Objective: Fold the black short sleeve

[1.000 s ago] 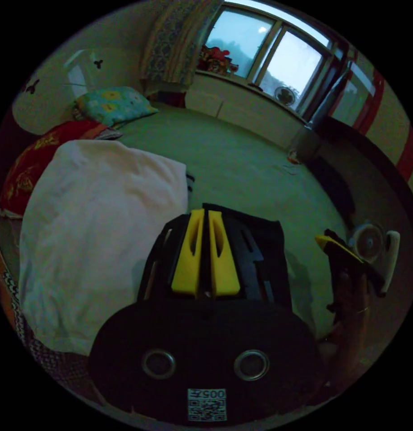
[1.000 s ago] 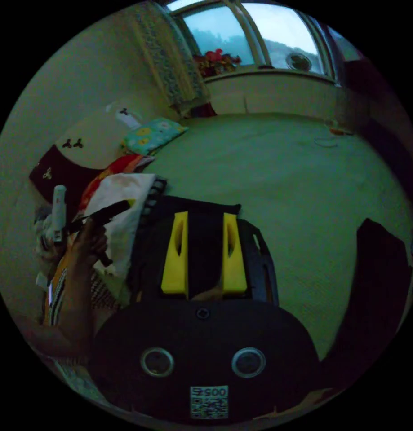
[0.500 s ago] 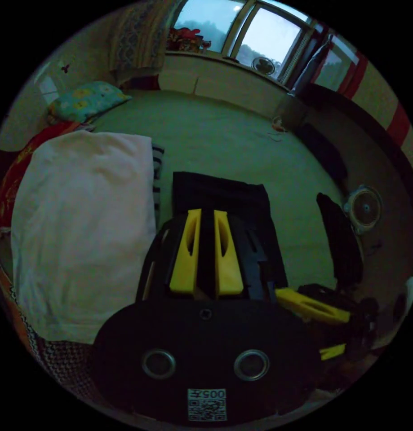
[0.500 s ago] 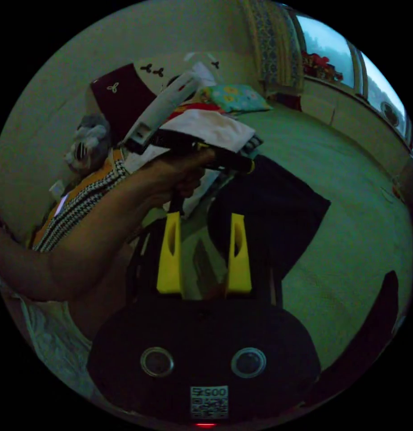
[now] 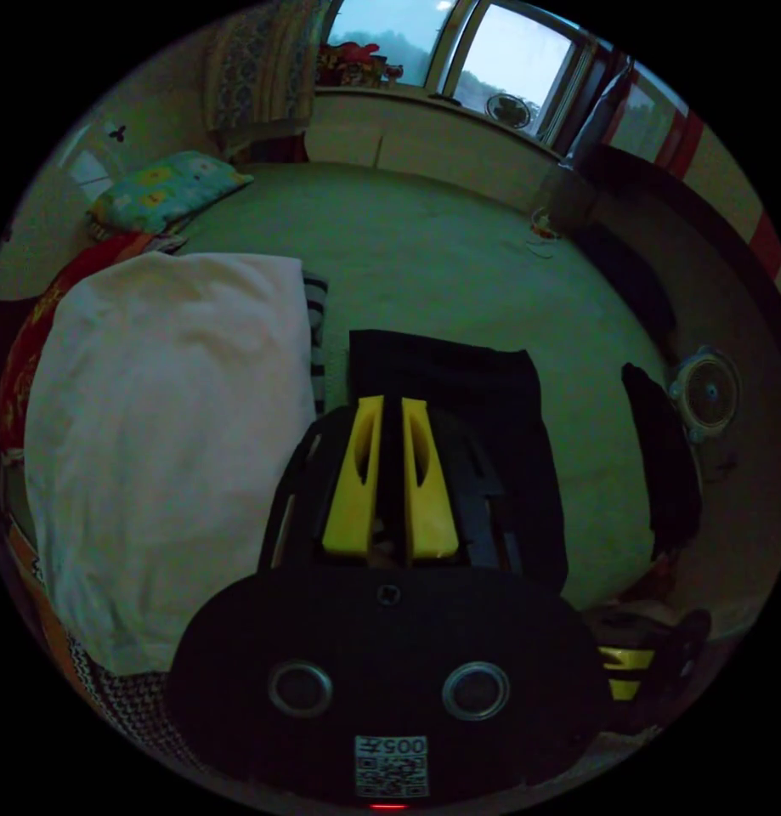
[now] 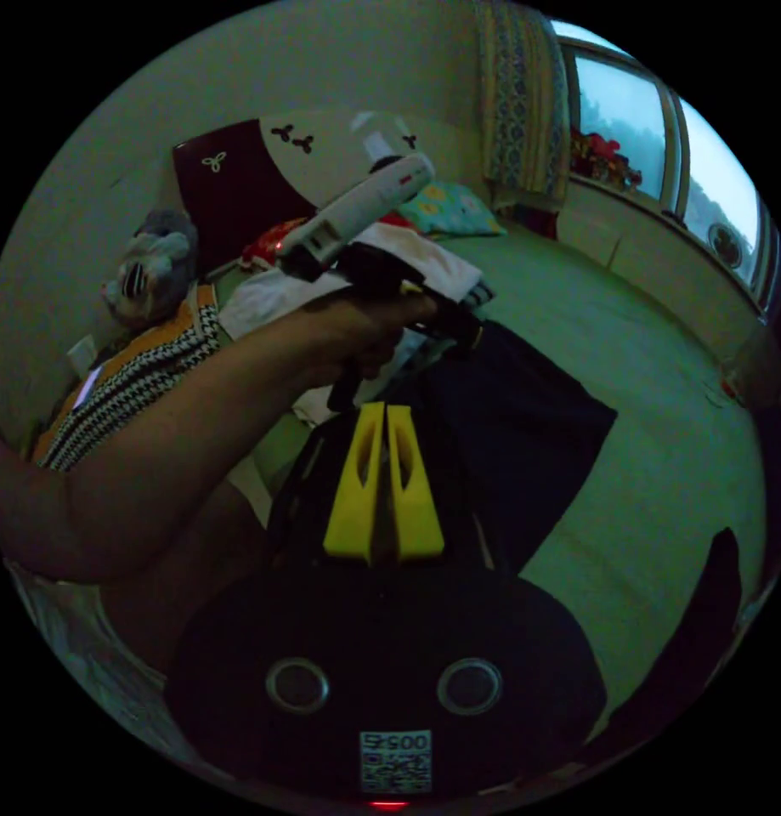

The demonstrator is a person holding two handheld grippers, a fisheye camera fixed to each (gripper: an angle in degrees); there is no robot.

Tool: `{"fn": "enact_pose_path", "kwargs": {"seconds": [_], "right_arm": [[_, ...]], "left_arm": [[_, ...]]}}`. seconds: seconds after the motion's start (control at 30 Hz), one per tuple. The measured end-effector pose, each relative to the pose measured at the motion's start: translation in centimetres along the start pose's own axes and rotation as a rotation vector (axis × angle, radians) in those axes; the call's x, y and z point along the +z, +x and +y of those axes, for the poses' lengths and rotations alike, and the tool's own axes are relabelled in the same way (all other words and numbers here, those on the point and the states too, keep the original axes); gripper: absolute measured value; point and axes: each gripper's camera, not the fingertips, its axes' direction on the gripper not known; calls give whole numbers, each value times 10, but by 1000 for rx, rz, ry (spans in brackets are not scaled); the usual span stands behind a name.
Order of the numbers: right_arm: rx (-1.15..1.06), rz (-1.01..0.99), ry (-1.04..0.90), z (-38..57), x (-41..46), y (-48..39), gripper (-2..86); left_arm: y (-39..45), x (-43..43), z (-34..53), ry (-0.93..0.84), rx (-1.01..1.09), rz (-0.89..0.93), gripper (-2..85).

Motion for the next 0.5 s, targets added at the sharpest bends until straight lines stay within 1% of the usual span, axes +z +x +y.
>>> {"fn": "enact_pose_path", "kwargs": {"seconds": [0.17, 0.27, 0.33, 0.4, 0.5], "right_arm": [[98, -35, -219, 4, 51, 7, -9], [42, -89, -180, 5, 42, 9, 3], [-19, -149, -173, 4, 29, 8, 33], [-88, -214, -115, 6, 7, 9, 79], [-129, -231, -30, 6, -20, 20, 105]], "left_arm": [[9, 26, -15, -71, 7, -76, 55], [10, 35, -22, -89, 0, -77, 55], [9, 36, -26, -82, -13, -69, 56], [8, 36, -29, -69, -28, -50, 56], [7, 31, -32, -30, -59, -24, 54]]}}
